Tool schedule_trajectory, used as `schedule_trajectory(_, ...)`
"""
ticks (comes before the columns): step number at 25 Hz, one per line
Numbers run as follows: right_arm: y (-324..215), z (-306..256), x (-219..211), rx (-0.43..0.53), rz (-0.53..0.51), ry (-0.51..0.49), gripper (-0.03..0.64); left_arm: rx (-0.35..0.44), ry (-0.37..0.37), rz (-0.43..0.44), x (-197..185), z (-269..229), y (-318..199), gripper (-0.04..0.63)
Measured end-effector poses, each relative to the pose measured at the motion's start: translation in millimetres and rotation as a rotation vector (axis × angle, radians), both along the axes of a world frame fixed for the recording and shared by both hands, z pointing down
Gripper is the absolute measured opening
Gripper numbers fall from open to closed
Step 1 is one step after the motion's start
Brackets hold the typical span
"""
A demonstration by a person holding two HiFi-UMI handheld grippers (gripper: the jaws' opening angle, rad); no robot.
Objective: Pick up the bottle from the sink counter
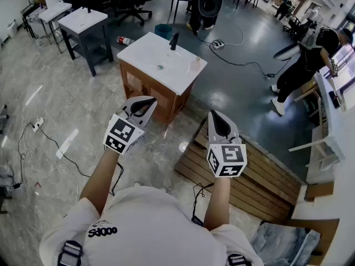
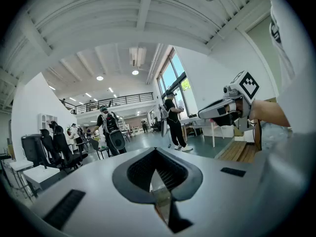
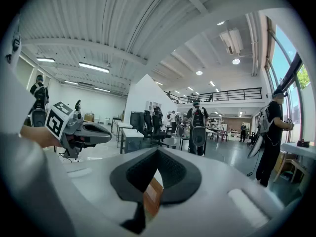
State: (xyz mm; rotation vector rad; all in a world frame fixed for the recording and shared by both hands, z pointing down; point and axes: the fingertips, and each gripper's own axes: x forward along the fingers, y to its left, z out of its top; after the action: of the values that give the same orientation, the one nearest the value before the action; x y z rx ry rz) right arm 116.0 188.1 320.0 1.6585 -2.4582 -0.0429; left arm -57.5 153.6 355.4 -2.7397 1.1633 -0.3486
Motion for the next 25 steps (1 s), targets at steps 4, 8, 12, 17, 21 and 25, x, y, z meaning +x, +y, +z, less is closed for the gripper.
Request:
schedule_trajectory(4, -5, 1, 8, -0.004, -0.001, -0.039, 0.009, 0.001, 0.004, -0.006, 8, -1, -4, 0.003)
schedule_trajectory(8, -6, 5, 17, -0.010, -0.004, -0.057, 0.009, -0.004, -0.002, -0.009, 18, 2, -3, 0.003)
schedule_trajectory(12, -6, 10, 30, -0.020, -0.013, -0.071, 0.009, -0.009, -0.010, -0.013, 34, 7, -3, 0.003)
schedule_trajectory(17, -2, 14, 39, -0.029, -0.053, -0.080, 0.009, -0.010, -0.014, -0.034, 50, 11, 3, 0.003)
schedule_trajectory(21, -3, 17, 46, -0.035, -0.080, -0.082, 0.009, -0.013, -0.018, -0.050, 61, 13, 6, 0.003)
schedule_trajectory(25, -9, 21, 48, -0.043, -0.088, -0.084, 0.009, -0.027, -0.018, -0.059, 63, 19, 2, 0.003)
